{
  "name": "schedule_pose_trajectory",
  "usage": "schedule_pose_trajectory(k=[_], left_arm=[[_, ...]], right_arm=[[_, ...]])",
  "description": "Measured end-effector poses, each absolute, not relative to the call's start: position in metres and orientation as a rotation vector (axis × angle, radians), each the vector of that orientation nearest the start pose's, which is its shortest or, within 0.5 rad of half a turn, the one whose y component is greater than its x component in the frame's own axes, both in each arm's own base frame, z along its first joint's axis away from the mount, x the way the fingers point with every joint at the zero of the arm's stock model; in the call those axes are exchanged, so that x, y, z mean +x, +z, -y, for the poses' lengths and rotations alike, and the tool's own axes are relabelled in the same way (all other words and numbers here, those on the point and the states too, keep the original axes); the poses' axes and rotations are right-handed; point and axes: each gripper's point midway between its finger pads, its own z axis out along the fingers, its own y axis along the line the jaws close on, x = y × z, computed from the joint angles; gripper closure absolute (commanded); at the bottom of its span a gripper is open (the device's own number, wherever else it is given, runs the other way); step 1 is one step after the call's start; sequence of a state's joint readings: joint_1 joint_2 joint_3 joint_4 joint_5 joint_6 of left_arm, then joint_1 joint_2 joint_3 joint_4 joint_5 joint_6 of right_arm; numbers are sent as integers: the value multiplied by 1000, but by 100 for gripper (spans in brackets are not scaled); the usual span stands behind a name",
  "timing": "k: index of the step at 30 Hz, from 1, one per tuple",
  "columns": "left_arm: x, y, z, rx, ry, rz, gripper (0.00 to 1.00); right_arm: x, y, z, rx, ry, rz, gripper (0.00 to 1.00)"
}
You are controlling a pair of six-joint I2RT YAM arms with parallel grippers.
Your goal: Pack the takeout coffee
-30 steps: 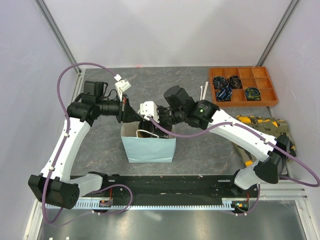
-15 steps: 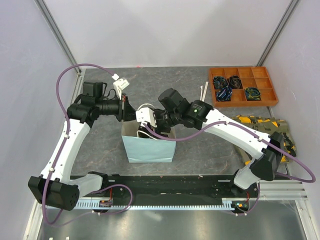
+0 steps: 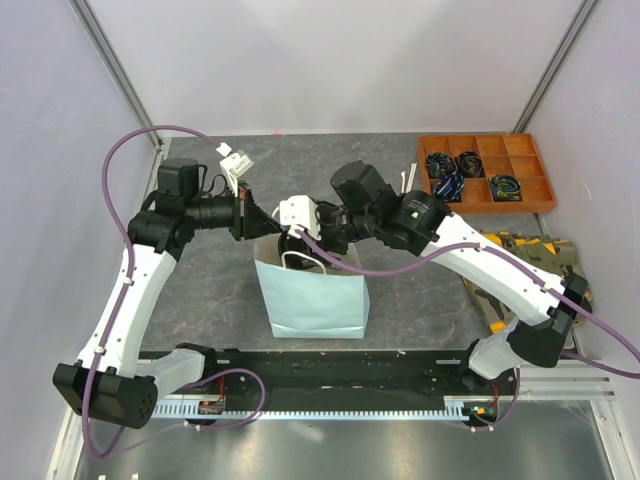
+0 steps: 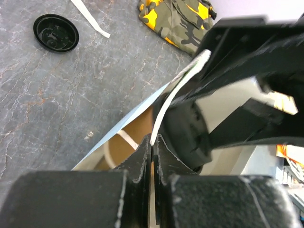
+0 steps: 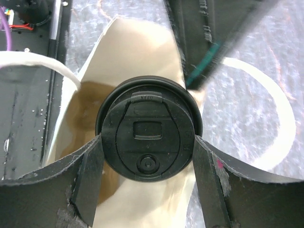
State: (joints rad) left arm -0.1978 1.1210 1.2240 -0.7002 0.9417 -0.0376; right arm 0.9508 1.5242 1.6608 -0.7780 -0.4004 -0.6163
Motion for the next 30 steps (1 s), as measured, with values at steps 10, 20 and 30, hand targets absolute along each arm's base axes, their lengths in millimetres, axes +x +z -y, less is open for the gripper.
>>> schedule_pose_trajectory(k=[10, 20, 30], left_arm=[[234, 301, 190, 693, -1128, -1983, 98], [237, 300, 189, 685, -1112, -1988, 98], [238, 300, 187, 679, -1089, -1987, 98]], right_arm=[[206, 339, -347, -1621, 592, -1339, 74], [213, 311, -361, -1655, 614, -1387, 74], [210, 303, -372, -1660, 625, -1402, 74]])
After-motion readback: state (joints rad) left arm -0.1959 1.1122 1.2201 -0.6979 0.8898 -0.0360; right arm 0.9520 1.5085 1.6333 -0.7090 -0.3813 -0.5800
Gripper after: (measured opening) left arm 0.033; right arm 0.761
